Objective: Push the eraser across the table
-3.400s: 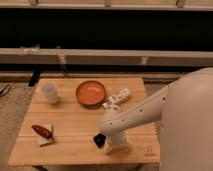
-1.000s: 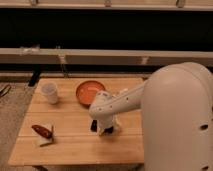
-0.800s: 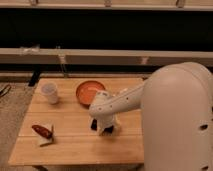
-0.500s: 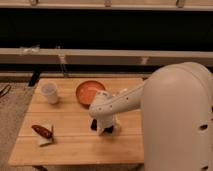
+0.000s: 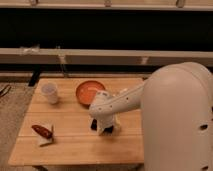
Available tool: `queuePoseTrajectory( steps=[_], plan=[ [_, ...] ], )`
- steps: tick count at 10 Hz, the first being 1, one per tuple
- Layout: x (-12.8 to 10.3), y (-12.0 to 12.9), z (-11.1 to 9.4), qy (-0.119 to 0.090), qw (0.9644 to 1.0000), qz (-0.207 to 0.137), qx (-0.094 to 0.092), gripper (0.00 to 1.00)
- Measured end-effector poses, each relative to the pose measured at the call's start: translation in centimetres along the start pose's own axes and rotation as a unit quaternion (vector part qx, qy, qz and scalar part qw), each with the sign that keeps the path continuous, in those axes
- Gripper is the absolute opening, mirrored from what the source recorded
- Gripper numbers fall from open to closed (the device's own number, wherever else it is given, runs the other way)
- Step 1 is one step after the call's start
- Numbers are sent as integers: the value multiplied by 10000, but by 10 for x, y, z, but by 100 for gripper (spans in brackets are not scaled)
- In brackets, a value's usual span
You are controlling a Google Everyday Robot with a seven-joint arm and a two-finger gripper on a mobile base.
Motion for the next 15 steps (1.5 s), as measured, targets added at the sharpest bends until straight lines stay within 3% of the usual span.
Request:
queuePoseTrajectory(
  steps=[5, 7, 8, 9, 10, 12, 13, 15],
  plan=[
    [0, 0, 0, 0, 10000, 1, -1, 79],
    [3, -3, -9, -62, 9993, 143, -340, 79],
    [5, -6, -22, -144, 9965, 251, -786, 79],
    [7, -9, -43, -260, 9898, 339, -1360, 79],
    [10, -14, -65, -369, 9819, 404, -1812, 79],
    [15, -25, -101, -509, 9663, 516, -2469, 79],
    [17, -29, -119, -565, 9593, 573, -2708, 79],
    [21, -32, -130, -554, 9538, 646, -2883, 79]
  ],
)
